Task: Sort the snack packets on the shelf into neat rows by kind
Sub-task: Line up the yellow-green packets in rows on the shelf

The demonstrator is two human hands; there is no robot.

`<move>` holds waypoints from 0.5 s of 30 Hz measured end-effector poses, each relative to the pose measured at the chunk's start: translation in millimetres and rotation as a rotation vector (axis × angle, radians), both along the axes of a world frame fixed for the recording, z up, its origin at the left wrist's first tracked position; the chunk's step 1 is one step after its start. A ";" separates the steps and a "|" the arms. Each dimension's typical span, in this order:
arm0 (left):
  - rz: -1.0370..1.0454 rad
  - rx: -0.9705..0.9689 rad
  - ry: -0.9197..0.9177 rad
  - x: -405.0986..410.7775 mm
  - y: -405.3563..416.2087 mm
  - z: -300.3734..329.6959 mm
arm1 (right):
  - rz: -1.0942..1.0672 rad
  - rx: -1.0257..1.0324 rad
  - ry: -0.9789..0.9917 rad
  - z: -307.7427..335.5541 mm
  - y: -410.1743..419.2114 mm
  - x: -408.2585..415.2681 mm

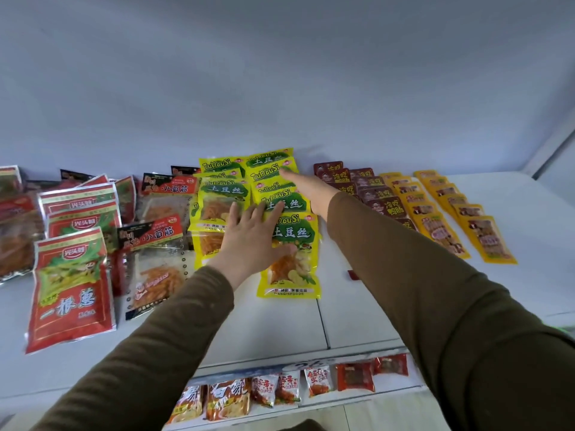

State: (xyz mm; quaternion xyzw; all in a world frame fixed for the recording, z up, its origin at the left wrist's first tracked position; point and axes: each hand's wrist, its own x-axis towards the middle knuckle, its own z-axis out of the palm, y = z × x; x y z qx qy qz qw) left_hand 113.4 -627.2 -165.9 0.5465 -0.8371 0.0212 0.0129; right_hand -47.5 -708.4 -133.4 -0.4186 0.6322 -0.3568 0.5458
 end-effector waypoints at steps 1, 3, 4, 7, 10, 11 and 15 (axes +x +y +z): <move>-0.003 0.003 0.006 -0.2 -0.3 -0.3 | -0.006 -0.005 0.009 -0.4 -3.6 -0.3; -0.008 0.006 0.003 -1.6 -0.7 -0.9 | -0.056 -0.040 0.040 -1.3 -10.2 -1.7; -0.011 0.003 -0.001 -3.1 -1.0 -1.3 | -0.094 -0.073 0.080 -2.0 -14.1 -3.0; -0.025 -0.003 0.003 -12.3 -1.4 -2.4 | -0.186 -0.151 0.248 -4.2 -21.4 -11.5; -0.033 0.005 0.010 -25.2 -0.8 -3.6 | -0.206 -0.155 0.328 -5.9 -23.5 -21.5; -0.035 0.011 0.008 -28.6 -0.8 -3.6 | -0.199 -0.148 0.357 -6.0 -23.5 -24.0; -0.048 0.074 0.029 -33.7 -0.4 -0.9 | -0.160 -0.158 0.506 -5.9 -24.1 -30.5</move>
